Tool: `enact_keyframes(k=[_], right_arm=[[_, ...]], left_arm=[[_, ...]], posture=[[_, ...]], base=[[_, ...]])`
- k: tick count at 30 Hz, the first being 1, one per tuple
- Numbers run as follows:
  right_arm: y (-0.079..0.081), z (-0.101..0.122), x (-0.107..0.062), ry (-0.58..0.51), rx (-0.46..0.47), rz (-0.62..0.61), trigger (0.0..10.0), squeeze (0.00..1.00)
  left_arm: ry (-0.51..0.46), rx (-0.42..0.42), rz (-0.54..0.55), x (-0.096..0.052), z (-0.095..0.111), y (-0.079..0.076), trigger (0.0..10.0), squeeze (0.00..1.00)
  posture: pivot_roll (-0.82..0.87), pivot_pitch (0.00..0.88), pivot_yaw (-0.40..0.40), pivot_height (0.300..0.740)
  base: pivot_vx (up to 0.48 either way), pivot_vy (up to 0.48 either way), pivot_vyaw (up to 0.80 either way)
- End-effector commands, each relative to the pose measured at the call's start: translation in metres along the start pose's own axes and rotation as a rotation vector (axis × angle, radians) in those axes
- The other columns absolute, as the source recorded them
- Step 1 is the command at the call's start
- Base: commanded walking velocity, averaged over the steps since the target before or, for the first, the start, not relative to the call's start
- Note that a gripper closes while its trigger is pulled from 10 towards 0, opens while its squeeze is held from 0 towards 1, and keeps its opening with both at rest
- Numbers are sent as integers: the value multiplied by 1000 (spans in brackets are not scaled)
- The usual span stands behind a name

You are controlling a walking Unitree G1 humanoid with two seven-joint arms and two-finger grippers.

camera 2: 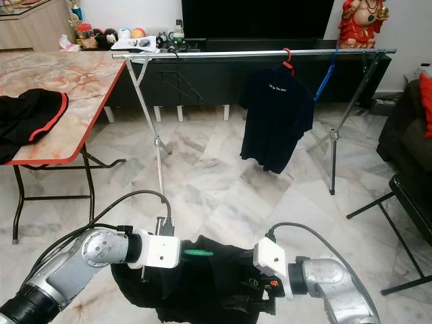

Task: Hang hanger

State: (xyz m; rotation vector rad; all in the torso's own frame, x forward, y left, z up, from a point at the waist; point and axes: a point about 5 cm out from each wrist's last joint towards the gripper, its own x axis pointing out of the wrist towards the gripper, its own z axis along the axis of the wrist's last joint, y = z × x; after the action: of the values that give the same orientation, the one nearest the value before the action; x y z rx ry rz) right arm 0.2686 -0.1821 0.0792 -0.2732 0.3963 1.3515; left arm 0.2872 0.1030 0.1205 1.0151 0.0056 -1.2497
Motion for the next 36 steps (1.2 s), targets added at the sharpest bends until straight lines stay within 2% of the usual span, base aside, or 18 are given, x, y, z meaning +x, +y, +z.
enact_keyframes(k=[1, 4, 6, 13, 17, 24, 29, 36], right_arm=[[-4, 2, 0, 10, -23, -37, 10000, 0], [-7, 3, 0, 6, -41, -64, 10000, 0], [-13, 6, 0, -6, -44, -107, 10000, 0], [-15, 3, 3, -5, -51, -127, 10000, 0], [-20, 21, 1, -142, -46, -154, 10000, 0], [-28, 36, -6, -218, -76, -210, 10000, 0], [-26, 35, -4, -206, -91, -196, 10000, 0], [-23, 45, -6, -258, -101, -166, 10000, 0]], left_arm=[[-55, 61, -3, -1, 14, 5, 10000, 0], [-59, 71, -15, -1, 15, 4, 10000, 0], [-62, 91, -52, 0, 17, -2, 10000, 0], [-79, 104, -123, 1, 22, -11, 10000, 0], [-59, 108, -123, 4, 18, -16, 10000, 0], [-33, 116, -130, 7, 14, -20, 10000, 0], [-30, 114, -130, 7, 14, -20, 10000, 0], [-12, 110, -140, 5, 10, -24, 10000, 0]], posture=[[85, 56, 6, 740], [84, 54, 7, 740], [82, 52, 7, 740], [82, 51, 6, 740], [88, 53, 6, 740], [73, 65, 2, 740], [77, 67, 0, 740], [76, 68, 0, 740]], base=[[0, 0, 0], [0, 0, 0], [0, 0, 0], [0, 0, 0], [0, 0, 0], [0, 0, 0], [0, 0, 0], [0, 0, 0]])
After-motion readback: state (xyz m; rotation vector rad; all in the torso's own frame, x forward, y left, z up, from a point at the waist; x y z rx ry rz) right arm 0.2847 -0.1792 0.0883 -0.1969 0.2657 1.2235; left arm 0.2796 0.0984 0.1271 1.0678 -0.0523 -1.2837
